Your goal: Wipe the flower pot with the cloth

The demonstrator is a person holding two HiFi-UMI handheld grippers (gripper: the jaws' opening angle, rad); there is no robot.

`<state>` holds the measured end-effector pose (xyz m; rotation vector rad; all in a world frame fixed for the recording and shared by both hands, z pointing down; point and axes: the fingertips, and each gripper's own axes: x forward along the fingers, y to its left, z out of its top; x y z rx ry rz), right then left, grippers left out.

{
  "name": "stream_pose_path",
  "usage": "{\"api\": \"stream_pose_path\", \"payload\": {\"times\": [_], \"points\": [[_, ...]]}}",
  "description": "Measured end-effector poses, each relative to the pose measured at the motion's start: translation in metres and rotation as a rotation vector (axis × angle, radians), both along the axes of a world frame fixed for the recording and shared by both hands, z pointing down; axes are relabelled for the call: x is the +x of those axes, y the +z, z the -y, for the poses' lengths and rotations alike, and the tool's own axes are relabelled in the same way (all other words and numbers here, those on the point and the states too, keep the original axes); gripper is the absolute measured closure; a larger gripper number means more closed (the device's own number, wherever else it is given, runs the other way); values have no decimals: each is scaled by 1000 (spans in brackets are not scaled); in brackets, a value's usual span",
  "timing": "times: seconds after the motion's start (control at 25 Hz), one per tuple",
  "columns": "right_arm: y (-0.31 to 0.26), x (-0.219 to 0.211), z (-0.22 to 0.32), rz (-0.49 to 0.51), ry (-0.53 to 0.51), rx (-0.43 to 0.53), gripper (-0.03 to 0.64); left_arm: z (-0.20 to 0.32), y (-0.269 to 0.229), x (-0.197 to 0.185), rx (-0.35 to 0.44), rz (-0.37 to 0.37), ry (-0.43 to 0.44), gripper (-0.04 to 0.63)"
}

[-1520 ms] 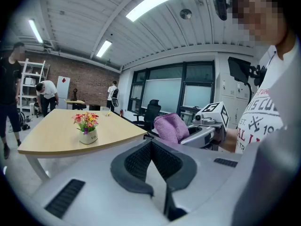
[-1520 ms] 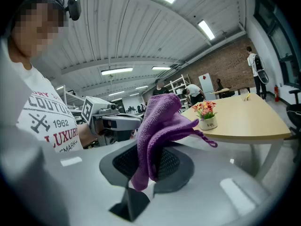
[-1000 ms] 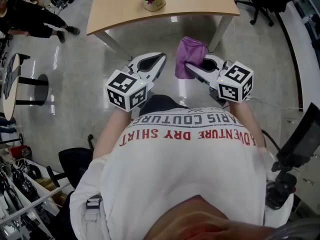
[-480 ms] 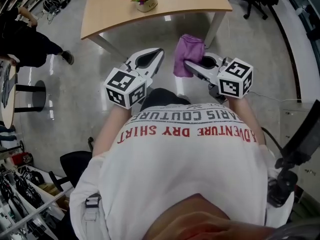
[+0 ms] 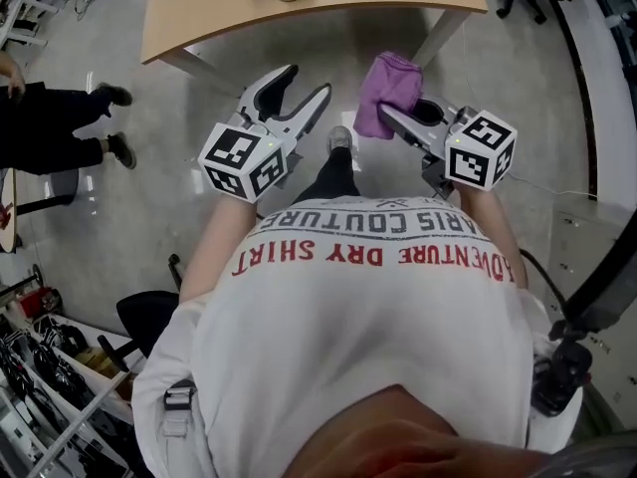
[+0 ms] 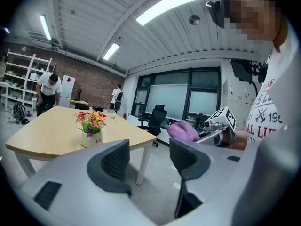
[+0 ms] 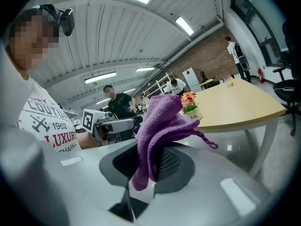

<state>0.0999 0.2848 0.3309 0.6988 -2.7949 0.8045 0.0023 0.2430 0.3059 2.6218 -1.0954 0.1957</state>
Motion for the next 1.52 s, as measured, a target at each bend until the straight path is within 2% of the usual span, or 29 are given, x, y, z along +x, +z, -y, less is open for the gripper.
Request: {"api": "stream_pose_path", "payload": {"times": [0.12,0.32,0.4,0.48,0.6,0.68,0.84,0.96,1.16,1.4,1.52], "points": [[2,-9,56,2,12,-4,563,55,13,-16,-13,13,-32,273],[7,-21,160,-13,34,-32,563,167,35,-56,-11,88,-127,212],[12,-22,207,-28,59,-46,563,215,56,-76,-46,104,-161,187],[12,-20,253,-30,97,-51,563,257,78,-92,-87,129,-170,183],[7,-19,302,-32,139,-40,563,304,110,-101,-101,237,-138,183],[8,-19,322,-35,146,-39,563,327,130,-102,-121,278,-129,183],[17,-19,340,-52,138,-51,563,358,158,-101,-130,346,-131,182],[30,-17,349,-52,146,-84,563,367,167,-97,-112,328,-132,181],[50,-25,361,-49,135,-127,563,376,167,-97,-47,368,-130,183],[66,-31,390,-40,96,-169,563,387,163,-87,-25,371,-84,207],[79,-32,403,-41,77,-197,563,392,165,-85,-14,368,-34,207]]}}
